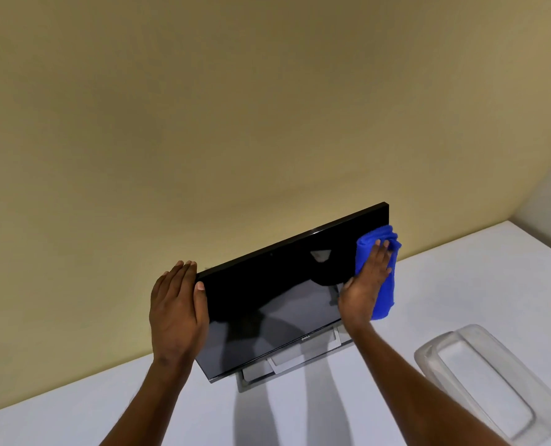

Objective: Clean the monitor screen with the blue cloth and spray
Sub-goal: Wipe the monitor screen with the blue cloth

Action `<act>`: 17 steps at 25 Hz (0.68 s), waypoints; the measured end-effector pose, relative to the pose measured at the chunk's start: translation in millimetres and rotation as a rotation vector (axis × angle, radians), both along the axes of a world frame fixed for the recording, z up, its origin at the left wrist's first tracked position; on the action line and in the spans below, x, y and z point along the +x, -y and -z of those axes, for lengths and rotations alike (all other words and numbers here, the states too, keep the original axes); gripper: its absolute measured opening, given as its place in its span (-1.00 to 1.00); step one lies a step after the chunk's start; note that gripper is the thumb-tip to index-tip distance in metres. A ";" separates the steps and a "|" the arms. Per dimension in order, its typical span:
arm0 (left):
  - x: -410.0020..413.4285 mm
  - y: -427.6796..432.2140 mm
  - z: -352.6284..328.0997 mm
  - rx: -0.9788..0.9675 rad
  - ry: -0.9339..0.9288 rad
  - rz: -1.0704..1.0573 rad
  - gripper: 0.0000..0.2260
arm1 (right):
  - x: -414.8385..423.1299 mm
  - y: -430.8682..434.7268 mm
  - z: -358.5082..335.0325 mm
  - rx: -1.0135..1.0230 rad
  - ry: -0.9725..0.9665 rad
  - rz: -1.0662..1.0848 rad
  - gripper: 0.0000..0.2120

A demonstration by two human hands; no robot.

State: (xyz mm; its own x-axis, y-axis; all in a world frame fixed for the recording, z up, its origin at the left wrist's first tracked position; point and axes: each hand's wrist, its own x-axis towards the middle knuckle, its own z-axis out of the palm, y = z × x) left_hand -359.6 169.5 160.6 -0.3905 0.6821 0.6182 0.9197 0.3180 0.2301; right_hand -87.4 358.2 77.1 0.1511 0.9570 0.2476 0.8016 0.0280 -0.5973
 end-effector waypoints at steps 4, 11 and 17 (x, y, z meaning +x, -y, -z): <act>0.2 -0.1 2.1 0.007 0.003 -0.008 -0.56 | -34.9 21.9 1.7 -0.138 -0.429 0.217 -0.22; 6.6 2.1 -4.5 0.006 0.030 -0.016 -0.58 | -80.5 63.1 18.8 -0.517 -0.858 0.405 -0.18; 6.9 4.6 -7.5 -0.018 0.045 -0.015 -0.57 | -144.9 124.7 11.7 -0.729 -0.858 0.211 -0.21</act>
State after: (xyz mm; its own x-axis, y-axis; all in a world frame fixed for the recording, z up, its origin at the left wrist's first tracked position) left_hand -352.8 164.9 168.1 -0.4283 0.6869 0.5871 0.9035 0.3363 0.2656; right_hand -232.3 233.5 65.4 0.1771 0.7659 -0.6181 0.0695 -0.6362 -0.7684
